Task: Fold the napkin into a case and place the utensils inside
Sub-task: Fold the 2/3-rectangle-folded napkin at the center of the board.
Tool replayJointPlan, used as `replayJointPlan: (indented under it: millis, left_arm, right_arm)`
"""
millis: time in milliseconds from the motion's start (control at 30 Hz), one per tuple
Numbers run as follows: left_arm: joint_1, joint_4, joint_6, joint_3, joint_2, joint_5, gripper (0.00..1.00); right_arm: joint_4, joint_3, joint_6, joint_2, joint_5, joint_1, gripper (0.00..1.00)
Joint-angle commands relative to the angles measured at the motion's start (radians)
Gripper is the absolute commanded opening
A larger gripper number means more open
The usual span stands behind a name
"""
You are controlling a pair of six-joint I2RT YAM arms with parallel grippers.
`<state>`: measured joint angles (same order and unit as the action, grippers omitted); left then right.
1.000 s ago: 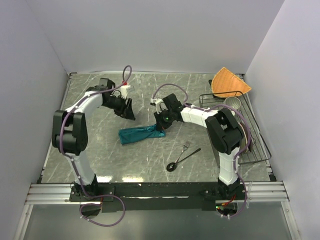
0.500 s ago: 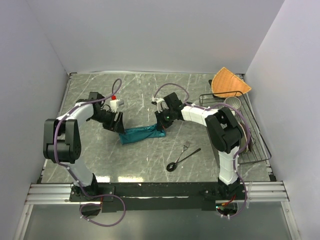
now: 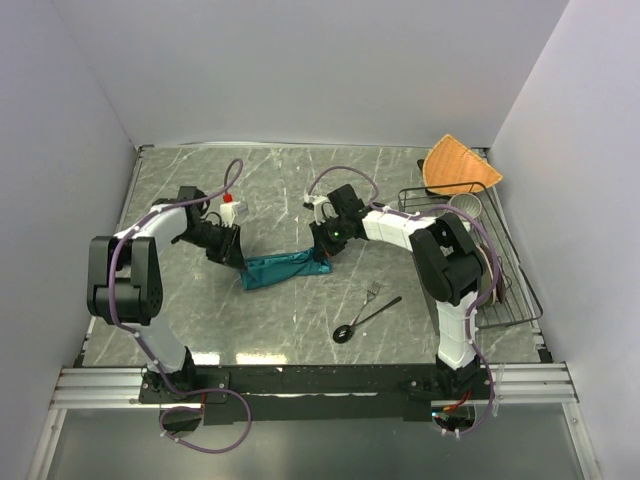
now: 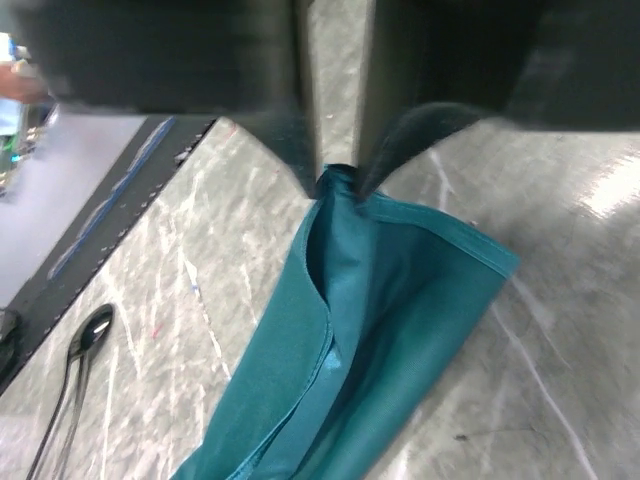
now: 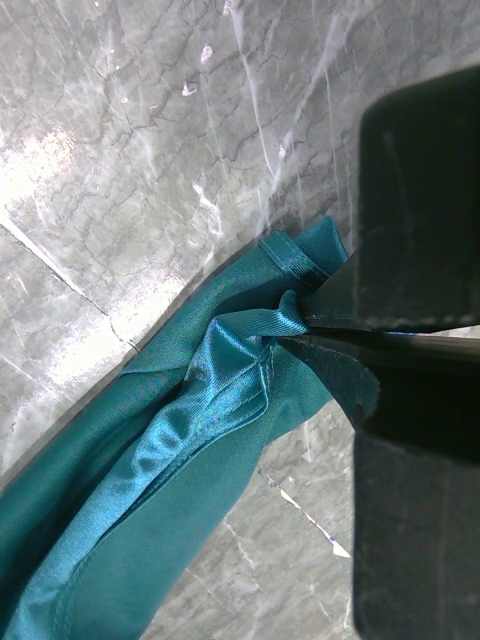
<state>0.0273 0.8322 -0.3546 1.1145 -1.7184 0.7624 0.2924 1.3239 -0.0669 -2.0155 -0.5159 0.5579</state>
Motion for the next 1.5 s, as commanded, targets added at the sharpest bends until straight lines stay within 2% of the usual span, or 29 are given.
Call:
replayJointPlan:
  millis: [0,33,67,367,467,500,633,733,833,1233,1467]
  left_arm:
    - [-0.004,-0.022,0.006,0.071,-0.021,-0.023,0.14]
    - [-0.006,-0.021,0.006,0.086,-0.033,-0.034,0.05]
    - [-0.006,-0.019,0.006,0.091,-0.04,-0.043,0.01]
    - [-0.013,-0.102,0.054,0.051,-0.147,-0.185,0.01]
    - [-0.012,-0.124,0.062,0.062,-0.168,-0.186,0.01]
    - [-0.013,-0.119,0.056,0.068,-0.168,-0.178,0.04]
    - [-0.021,-0.094,-0.007,0.084,-0.063,-0.053,0.5]
    - [-0.02,-0.107,-0.03,0.114,0.008,0.073,0.64]
    - [0.005,-0.162,-0.003,0.13,0.025,0.161,0.73]
    - [0.204,-0.616,0.198,-0.007,-0.021,0.227,0.75]
    - [0.256,-0.768,0.22,-0.035,-0.087,0.261,0.76]
  right_arm:
    - [0.028,0.006,-0.04,-0.032,0.04,-0.009,0.0]
    - [0.03,0.006,-0.043,-0.032,0.042,-0.009,0.0]
    - [0.03,0.006,-0.05,-0.032,0.047,-0.009,0.0]
    - [0.022,-0.002,-0.073,-0.035,0.065,-0.009,0.0]
    - [0.022,0.004,-0.073,-0.037,0.067,-0.009,0.0]
    - [0.034,0.008,-0.073,-0.037,0.062,-0.007,0.0]
    - [0.031,0.008,-0.051,-0.014,0.027,-0.01,0.0]
    - [0.016,0.0,-0.013,0.015,-0.015,-0.01,0.0]
    - [-0.002,-0.012,0.022,0.04,-0.055,-0.015,0.01]
    - [-0.048,-0.058,0.065,0.093,-0.13,-0.056,0.13]
    - [-0.091,-0.083,0.065,0.101,-0.159,-0.066,0.09]
